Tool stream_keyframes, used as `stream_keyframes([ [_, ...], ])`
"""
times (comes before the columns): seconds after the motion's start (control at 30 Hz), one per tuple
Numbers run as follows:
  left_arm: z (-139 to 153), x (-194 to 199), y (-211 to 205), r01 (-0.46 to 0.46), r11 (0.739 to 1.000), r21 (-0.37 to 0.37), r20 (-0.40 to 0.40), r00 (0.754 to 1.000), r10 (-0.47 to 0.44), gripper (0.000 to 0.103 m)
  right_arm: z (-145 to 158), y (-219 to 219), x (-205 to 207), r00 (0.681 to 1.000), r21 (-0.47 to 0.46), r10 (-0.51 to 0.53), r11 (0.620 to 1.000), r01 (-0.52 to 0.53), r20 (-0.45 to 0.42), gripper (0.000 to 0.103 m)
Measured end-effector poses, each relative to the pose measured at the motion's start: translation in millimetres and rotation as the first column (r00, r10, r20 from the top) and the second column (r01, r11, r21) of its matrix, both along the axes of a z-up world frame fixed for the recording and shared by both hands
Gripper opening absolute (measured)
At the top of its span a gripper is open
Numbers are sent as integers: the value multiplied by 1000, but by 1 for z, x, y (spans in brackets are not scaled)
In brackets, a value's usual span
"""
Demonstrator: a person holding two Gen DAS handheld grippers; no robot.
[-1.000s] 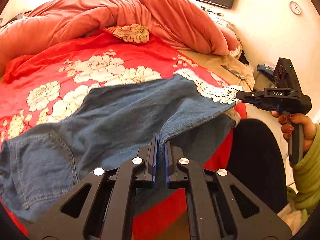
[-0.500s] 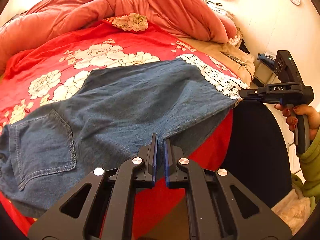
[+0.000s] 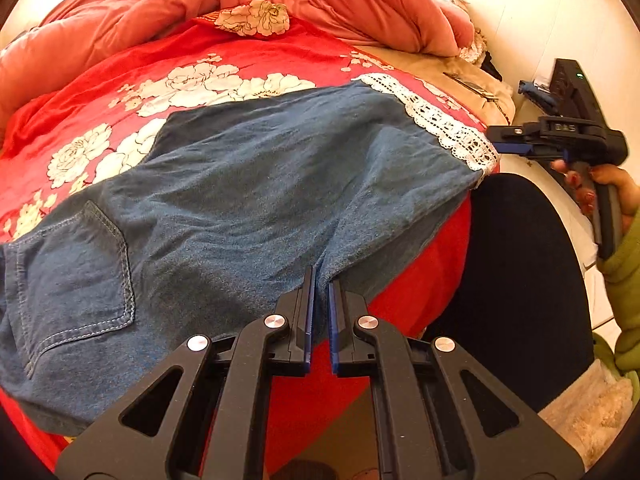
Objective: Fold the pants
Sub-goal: 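Open both grippers and lift them off the folded pants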
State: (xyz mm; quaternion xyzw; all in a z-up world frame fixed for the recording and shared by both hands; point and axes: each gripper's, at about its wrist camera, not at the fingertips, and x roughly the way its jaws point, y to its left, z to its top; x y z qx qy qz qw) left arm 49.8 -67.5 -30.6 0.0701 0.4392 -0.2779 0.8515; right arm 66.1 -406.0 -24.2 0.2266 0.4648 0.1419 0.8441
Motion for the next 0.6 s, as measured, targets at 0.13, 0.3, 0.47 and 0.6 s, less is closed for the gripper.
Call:
stream_keyframes([
  [0.13, -2, 0, -2, 4, 1000, 6, 0, 1000, -4, 1, -27, 8, 18, 996, 7, 61, 998, -61, -66, 46],
  [0.3, -6, 2, -5, 8, 1000, 15, -8, 1000, -8, 1, -31, 5, 15, 996, 40, 77, 996, -76, -36, 25],
  [0.47, -6, -2, -7, 27, 1000, 17, 1, 1000, -27, 5, 6, -3, 3, 992, -25, 71, 997, -69, 100, 12],
  [0.6, -8, -5, -11, 35, 999, 36, 3, 999, -35, 5, 0, -2, 8, 996, -114, 74, 991, -68, 58, 10],
])
